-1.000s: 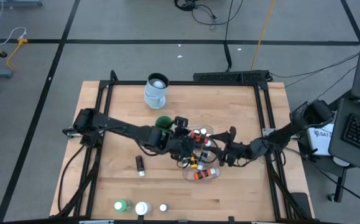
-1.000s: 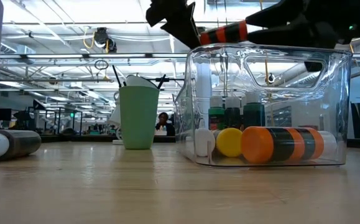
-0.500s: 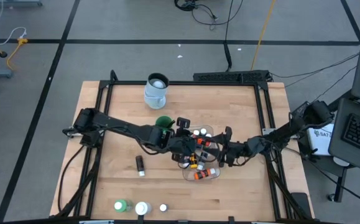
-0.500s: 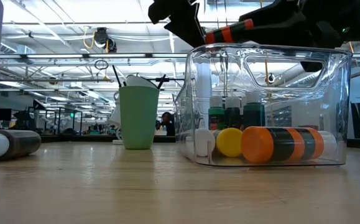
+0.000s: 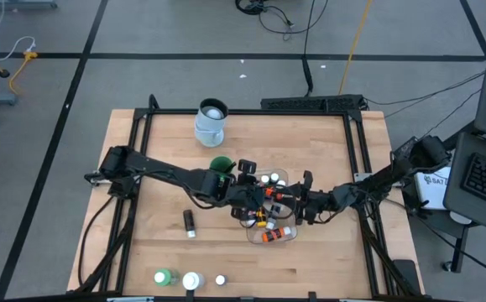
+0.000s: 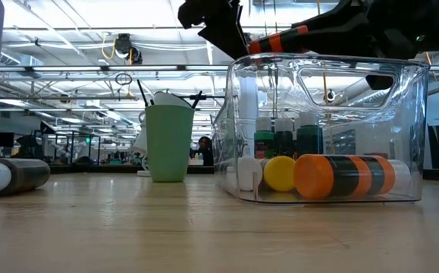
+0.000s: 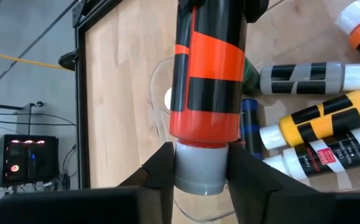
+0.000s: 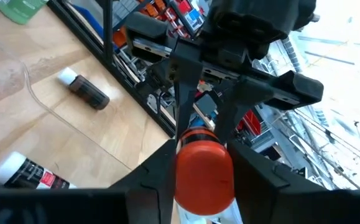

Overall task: Pick & Place Paint Supplies
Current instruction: Put the small orange paint bottle into the transparent bin

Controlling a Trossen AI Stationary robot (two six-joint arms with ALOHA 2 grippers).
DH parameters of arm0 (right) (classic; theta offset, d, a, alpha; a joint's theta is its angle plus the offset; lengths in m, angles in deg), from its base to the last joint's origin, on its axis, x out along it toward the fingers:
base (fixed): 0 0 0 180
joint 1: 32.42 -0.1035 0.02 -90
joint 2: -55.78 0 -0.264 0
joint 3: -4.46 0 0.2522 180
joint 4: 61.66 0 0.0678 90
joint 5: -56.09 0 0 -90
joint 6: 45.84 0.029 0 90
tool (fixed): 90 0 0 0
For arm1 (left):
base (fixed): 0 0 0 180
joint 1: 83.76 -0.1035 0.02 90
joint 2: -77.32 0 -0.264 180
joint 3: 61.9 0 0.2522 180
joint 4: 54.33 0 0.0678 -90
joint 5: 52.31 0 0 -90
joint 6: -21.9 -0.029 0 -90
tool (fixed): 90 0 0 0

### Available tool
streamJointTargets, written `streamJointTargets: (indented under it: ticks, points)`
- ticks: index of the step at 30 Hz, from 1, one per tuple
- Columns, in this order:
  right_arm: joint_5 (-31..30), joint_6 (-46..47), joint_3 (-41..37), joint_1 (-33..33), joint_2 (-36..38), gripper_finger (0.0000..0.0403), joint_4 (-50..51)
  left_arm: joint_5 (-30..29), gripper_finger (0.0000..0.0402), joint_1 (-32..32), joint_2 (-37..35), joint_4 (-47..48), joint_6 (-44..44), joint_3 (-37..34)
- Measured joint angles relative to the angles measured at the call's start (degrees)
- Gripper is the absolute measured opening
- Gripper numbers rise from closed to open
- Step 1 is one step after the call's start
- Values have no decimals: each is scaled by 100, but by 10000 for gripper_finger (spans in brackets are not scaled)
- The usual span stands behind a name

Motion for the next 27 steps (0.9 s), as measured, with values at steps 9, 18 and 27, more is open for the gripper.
streamJointTargets:
  ticks: [9, 18, 27]
  points:
    - [-129, -217, -314, -163, 353, 118, -143, 64, 274, 253, -335, 606, 206, 9]
    - [1658, -536, -1289, -285, 1071, 115, -1414, 1769, 279, 401, -1187, -1994, 127, -1202]
    - [1841, -1173, -1307, -539, 1097, 115, -1372, 2658, 245, 11, -1373, -5215, 570, -2816]
